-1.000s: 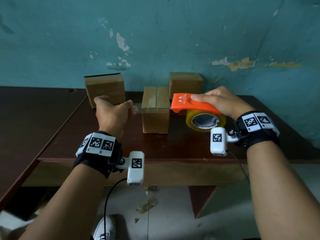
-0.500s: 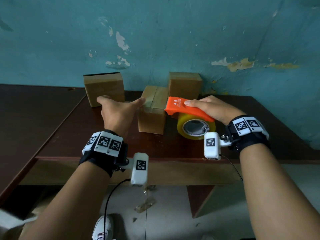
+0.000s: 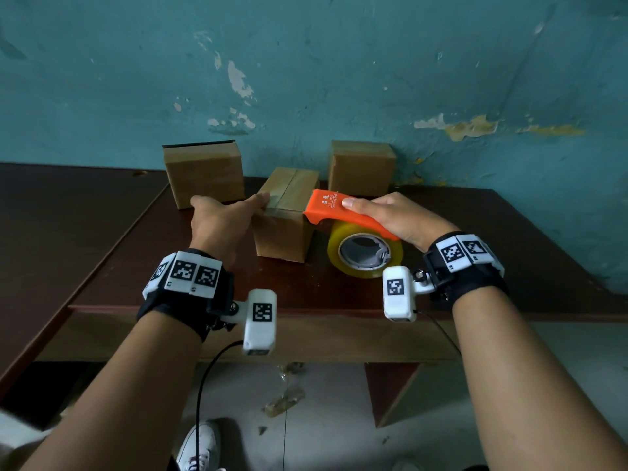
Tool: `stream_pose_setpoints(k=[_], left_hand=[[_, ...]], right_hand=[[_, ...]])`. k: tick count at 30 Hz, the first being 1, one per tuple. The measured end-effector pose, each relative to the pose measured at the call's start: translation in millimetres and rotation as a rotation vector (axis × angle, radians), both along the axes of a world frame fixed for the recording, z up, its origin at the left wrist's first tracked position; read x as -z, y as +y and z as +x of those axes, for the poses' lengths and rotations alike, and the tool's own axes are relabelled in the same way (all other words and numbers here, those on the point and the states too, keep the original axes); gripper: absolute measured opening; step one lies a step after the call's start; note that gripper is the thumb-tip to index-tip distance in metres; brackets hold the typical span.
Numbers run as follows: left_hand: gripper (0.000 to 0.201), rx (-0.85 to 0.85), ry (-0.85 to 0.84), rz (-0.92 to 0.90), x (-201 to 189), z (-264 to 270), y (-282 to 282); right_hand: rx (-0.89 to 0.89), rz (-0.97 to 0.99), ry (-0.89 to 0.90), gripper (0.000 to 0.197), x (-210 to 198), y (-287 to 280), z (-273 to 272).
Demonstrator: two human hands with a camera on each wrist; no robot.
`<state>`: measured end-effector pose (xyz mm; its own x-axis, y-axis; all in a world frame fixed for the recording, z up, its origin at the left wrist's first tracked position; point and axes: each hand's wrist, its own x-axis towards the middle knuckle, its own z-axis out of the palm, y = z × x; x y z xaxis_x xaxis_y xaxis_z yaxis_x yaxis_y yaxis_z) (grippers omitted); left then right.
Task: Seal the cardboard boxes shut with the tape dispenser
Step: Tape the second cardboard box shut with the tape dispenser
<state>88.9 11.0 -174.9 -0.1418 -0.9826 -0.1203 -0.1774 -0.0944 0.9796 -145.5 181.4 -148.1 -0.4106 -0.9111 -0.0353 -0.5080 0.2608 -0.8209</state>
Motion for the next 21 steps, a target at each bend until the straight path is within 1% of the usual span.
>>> stream_pose_setpoints(k=[2,4,5,6,7,9,11,12,13,14,15,17,21], left_hand=[[0.112,0.019,-0.048,0.003,-1,1,-2],[0.124,0.037,-0.116,0.008,-3,5,-2],[0.13,0.044,-0.159,-0.009,-5,6,-1],[0.129,0.045,-0.215,-0.072,-6,7,1],[0.119,0.043,-0.275,-0.183,-7,8,3],[0.086,0.07,-0.318,-0.48,-9,6,8],[0.051,0.19,-0.32,-0.782,-8,4,10],[0.035,0.264,-0.311,-0.923,-6,4,9],[0.025,0.325,-0.297,-1.044,-4,4,7],[0.024,0.363,-0.28,-1.134,-1,3,5],[0.024,0.382,-0.269,-1.184,0,3,5],[0.024,0.39,-0.279,-1.189,3,1,5],[0.023,0.325,-0.322,-1.185,4,-2,14]], right_hand=[[0.003,-0.008,-0.019,0.075,1,2,0],[0.013,-0.013,-0.034,0.085,2,4,-1],[0.014,-0.014,-0.042,0.084,2,5,-1],[0.018,-0.014,-0.047,0.08,2,6,-1],[0.021,-0.014,-0.051,0.075,1,6,0],[0.027,-0.018,-0.057,0.064,2,6,0],[0.041,-0.029,-0.058,0.058,3,5,1],[0.046,-0.034,-0.057,0.059,3,5,1],[0.049,-0.037,-0.055,0.061,4,5,0],[0.052,-0.039,-0.054,0.064,4,4,0],[0.054,-0.041,-0.056,0.065,4,4,-1],[0.061,-0.043,-0.068,0.062,4,5,-1],[0.06,-0.047,-0.069,0.059,4,5,-2]])
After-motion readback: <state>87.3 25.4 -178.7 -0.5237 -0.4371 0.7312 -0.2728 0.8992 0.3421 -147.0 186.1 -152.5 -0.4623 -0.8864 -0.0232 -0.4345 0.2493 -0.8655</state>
